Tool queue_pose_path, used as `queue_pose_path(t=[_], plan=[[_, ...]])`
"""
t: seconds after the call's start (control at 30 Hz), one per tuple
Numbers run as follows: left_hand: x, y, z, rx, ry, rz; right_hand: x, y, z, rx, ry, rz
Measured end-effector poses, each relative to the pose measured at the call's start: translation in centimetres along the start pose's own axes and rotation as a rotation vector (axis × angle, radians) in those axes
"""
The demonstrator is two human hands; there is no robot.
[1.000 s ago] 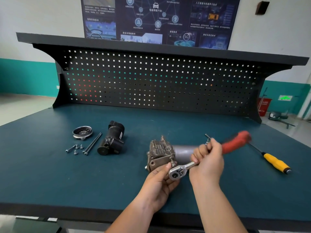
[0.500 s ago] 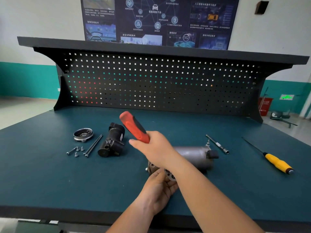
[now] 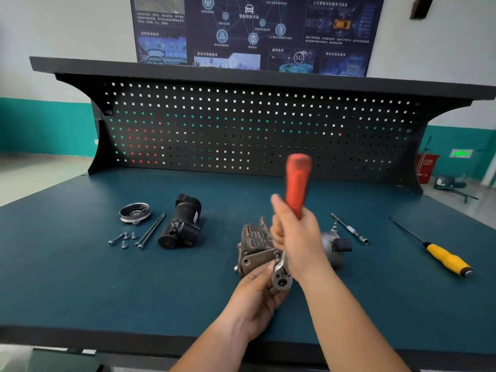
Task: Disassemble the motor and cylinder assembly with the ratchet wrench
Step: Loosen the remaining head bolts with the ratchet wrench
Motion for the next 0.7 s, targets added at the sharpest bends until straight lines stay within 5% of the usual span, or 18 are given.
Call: queue_pose_path(t=[0.37,0.7], plan=[[-0.1,-0.3,0.2,-0.004,0.002,0.031,7.0,3.2,-2.7,-0.093,0.69,0.728],[0.2,-0.3,0.3,-0.017,0.006,0.017,5.7,1.8,-2.3,0.012,0.633,0.508]])
Point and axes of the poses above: each hand's wrist, its own z-axis towards the middle knuckle, its own x-axis out of the back of the hand, y = z × x, the point moved 3 cm from there along z, towards the middle knuckle, and after that the axes turned 4 degrees about x, right-handed, at the moved point
